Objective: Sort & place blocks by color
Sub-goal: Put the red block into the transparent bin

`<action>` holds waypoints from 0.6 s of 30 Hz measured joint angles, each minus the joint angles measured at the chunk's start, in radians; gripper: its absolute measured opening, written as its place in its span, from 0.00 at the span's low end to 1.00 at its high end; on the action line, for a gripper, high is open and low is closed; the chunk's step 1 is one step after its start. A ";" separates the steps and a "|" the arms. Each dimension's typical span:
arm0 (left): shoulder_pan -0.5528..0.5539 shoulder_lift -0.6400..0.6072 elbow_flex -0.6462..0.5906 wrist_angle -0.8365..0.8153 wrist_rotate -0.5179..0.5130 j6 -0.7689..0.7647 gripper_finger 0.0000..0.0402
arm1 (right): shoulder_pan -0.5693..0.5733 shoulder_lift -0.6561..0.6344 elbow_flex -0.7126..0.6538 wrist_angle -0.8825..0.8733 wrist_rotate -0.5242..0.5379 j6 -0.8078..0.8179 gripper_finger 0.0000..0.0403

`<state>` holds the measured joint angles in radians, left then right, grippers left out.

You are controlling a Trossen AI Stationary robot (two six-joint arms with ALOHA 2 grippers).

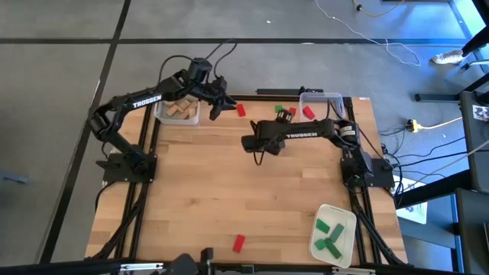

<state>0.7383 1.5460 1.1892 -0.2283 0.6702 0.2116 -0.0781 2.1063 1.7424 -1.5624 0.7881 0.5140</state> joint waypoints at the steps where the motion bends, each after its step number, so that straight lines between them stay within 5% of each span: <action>1: 0.000 0.007 0.000 0.001 0.000 0.014 0.27 | -0.008 0.000 0.000 0.002 -0.019 -0.001 0.33; 8: 0.013 0.017 0.000 -0.003 -0.006 0.150 0.27 | -0.061 -0.005 0.082 0.039 -0.318 -0.119 0.33; 18: 0.047 0.017 0.000 -0.022 0.010 0.375 0.27 | -0.097 -0.006 0.423 0.050 -0.638 -0.309 0.33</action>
<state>0.7858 1.5631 1.1892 -0.2507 0.6799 0.5869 -0.1746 2.1002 2.1658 -1.5124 0.1505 0.2049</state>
